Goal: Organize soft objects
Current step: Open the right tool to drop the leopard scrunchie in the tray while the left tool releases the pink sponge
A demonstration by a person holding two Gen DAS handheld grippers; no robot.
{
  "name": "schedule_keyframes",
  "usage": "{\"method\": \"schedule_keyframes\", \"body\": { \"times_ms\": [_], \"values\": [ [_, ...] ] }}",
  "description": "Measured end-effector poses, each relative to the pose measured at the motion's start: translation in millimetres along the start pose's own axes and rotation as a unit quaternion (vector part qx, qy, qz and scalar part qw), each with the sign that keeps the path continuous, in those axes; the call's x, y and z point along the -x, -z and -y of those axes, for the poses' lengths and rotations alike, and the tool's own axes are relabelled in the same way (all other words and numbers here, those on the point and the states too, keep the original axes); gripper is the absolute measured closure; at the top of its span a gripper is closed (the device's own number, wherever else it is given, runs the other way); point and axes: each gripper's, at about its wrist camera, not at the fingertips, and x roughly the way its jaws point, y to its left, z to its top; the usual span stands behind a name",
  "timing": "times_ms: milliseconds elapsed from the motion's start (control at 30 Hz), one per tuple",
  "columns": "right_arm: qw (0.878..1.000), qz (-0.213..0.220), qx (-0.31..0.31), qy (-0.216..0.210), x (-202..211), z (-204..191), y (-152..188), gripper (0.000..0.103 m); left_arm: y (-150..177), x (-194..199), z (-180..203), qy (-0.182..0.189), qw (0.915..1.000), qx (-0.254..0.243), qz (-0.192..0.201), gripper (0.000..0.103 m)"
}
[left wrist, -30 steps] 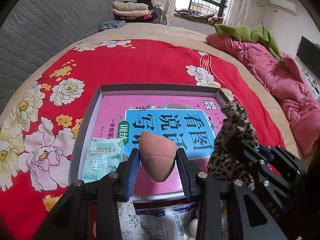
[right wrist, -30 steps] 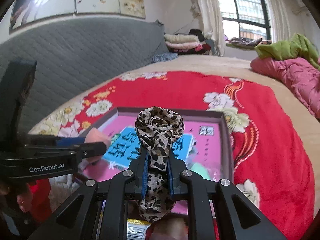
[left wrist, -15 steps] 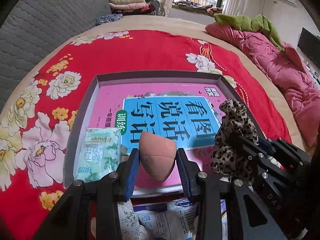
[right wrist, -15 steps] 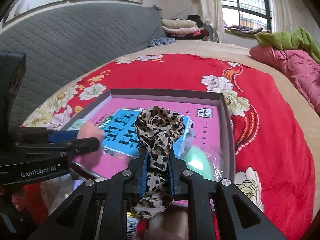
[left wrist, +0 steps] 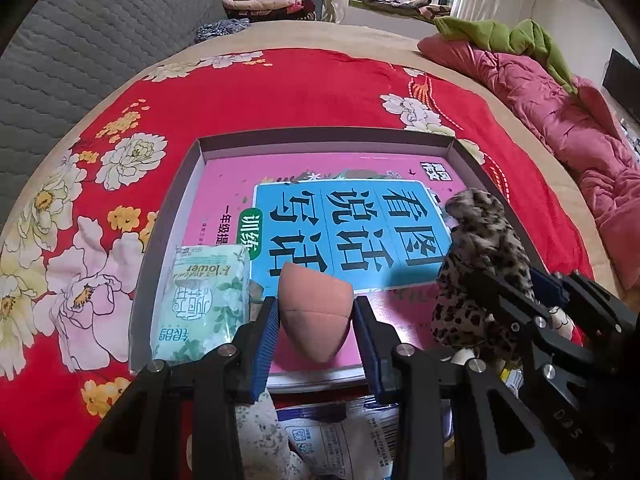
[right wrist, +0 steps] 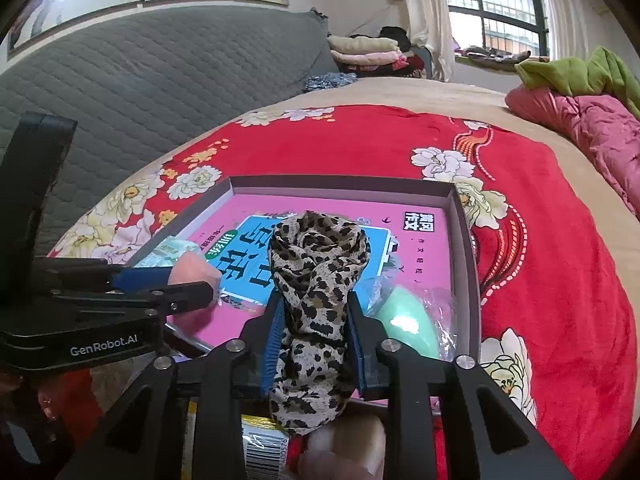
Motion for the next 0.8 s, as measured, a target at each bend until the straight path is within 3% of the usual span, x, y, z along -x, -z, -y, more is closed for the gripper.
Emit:
{"method": "schedule_keyframes", "body": {
  "times_ms": [100,400,800],
  "values": [
    [1.0,0.008,-0.006,-0.005,3,1,-2,0.059,1,0,2,-0.001,1.0,-0.008,-0.002,0.065],
    [0.999,0.038,-0.013,-0.001,18,6,-5,0.052,0,-4,2,0.0,0.9999,-0.006,-0.011,0.065],
    [0.999,0.04,-0.033,0.002,22,13,-6,0.051,-2,-11,2,-0.005,0.9997,0.0,-0.023,0.065]
  ]
}}
